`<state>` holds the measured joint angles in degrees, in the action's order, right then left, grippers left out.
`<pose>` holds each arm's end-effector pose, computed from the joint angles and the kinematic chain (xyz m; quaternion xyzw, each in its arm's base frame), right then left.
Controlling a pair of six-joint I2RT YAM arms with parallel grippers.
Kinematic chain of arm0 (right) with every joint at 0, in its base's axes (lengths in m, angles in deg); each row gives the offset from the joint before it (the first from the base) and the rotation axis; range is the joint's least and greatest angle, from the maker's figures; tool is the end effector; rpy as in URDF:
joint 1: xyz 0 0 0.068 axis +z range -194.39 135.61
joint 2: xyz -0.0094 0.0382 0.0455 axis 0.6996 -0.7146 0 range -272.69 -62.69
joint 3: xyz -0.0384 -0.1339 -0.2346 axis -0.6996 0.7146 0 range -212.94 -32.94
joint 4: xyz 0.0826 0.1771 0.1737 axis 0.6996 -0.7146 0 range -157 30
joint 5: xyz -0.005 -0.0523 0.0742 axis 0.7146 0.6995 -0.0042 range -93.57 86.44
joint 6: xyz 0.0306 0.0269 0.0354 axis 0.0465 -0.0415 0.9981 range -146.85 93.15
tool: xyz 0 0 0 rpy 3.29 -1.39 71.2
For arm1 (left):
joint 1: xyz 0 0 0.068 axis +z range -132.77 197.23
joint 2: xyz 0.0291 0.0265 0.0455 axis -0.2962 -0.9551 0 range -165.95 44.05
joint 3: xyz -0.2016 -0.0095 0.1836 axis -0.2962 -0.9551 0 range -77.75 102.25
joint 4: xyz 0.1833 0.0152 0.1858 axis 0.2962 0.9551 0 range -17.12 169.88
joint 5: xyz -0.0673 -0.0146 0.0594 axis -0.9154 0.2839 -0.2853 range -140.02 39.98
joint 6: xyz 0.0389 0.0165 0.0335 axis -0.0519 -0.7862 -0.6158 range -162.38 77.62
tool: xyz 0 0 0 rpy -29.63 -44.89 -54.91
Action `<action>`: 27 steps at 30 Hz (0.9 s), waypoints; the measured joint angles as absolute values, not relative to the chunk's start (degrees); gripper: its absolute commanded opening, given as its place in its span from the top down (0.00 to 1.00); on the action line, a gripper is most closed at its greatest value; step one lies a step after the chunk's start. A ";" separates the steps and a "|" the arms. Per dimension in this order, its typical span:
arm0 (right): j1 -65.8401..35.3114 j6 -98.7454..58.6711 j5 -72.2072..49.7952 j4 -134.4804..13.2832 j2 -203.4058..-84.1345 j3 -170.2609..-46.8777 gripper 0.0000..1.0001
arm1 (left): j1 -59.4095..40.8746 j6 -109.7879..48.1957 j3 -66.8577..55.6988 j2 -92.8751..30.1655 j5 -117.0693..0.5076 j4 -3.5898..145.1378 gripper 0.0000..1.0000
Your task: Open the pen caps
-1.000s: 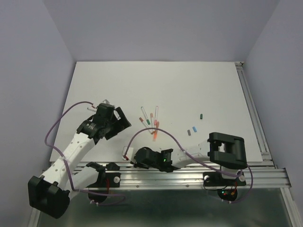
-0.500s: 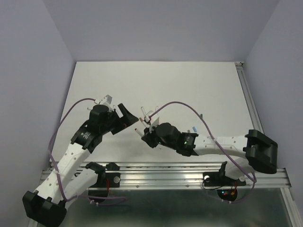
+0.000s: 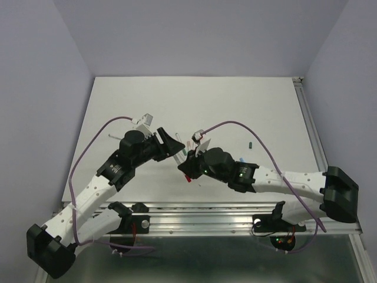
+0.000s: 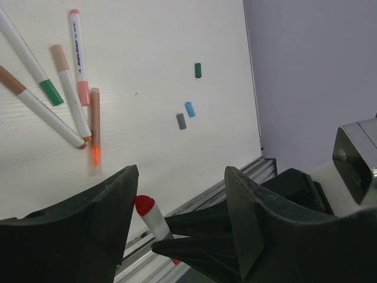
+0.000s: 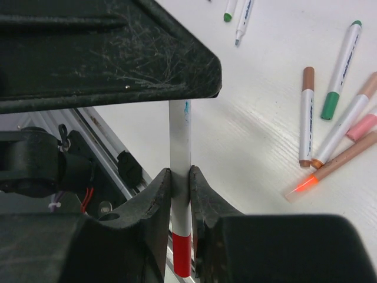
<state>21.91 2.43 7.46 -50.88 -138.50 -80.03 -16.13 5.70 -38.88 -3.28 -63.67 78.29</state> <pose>0.1275 0.2735 0.2678 -0.2057 0.7888 0.3723 0.4436 0.1605 -0.1157 0.3049 -0.0274 0.7847 -0.4703 0.4029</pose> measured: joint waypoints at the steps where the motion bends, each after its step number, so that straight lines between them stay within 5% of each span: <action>1: 21.85 3.08 7.83 -51.07 -138.13 -80.03 0.99 | -16.11 5.96 -38.94 -3.37 -63.30 78.16 0.29; 10: 21.56 6.64 11.37 -50.99 -134.28 -80.03 0.99 | -16.46 7.08 -40.56 -3.26 -62.99 76.41 0.29; 23: 21.37 6.40 14.19 -50.92 -134.63 -80.03 0.97 | -17.29 9.20 -42.53 -4.90 -66.53 70.46 1.00; 27: 21.12 6.27 14.41 -51.60 -134.96 -80.38 0.79 | -17.31 9.22 -42.55 -5.75 -66.49 69.85 1.00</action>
